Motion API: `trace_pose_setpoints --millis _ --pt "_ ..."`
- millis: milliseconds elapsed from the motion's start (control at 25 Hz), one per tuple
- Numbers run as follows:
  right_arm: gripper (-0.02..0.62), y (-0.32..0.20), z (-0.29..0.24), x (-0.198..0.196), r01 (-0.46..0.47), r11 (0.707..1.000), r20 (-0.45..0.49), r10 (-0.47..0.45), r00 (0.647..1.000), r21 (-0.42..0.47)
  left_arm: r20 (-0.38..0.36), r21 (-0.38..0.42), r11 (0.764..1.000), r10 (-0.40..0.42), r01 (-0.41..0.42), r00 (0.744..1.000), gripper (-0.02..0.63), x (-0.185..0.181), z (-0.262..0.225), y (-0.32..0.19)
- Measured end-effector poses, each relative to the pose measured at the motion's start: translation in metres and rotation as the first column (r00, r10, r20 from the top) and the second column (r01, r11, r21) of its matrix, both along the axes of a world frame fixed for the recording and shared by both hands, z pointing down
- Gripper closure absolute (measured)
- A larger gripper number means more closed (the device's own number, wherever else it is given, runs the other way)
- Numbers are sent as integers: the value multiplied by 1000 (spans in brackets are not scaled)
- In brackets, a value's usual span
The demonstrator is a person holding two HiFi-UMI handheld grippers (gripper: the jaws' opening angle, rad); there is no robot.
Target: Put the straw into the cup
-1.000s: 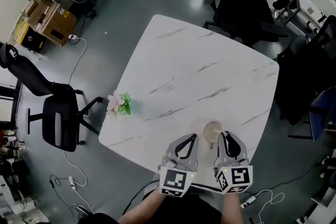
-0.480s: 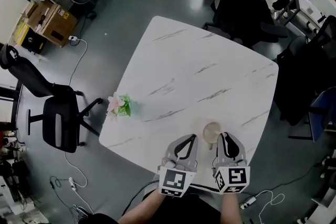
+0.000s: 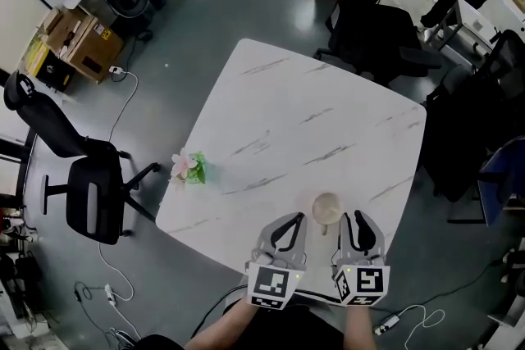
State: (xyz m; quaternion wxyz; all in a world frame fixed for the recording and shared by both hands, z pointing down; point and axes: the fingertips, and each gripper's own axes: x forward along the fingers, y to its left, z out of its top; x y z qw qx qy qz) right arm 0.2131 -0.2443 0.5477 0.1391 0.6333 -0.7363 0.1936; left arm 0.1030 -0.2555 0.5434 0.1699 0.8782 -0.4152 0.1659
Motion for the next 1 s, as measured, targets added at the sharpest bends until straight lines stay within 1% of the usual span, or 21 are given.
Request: trace_pose_setpoints --millis 120,320,480,680,760,920,1000 --pt "491 4 -14 7 -29 999 3 29 1000 43 -5 22 1000 -2 2 1000 604 2 -9 1" --pt "493 14 -36 18 -60 992 39 56 998 114 -15 62 998 -8 9 1000 604 9 -25 7" --pt "525 23 -53 20 -69 986 65 60 996 153 -29 101 995 -23 26 999 604 11 -41 12" --pt "598 36 -78 26 -89 973 81 74 994 214 -59 156 986 -52 61 997 604 13 -65 20" --pt "603 42 -89 27 -89 967 93 69 993 239 -72 174 982 -62 74 995 604 14 -76 26" --pt "603 58 -110 28 -86 952 122 52 991 294 -129 194 974 -92 117 987 604 16 -97 39" --pt "604 67 -116 29 -84 948 135 44 990 308 -123 227 968 -84 110 989 604 17 -104 47"
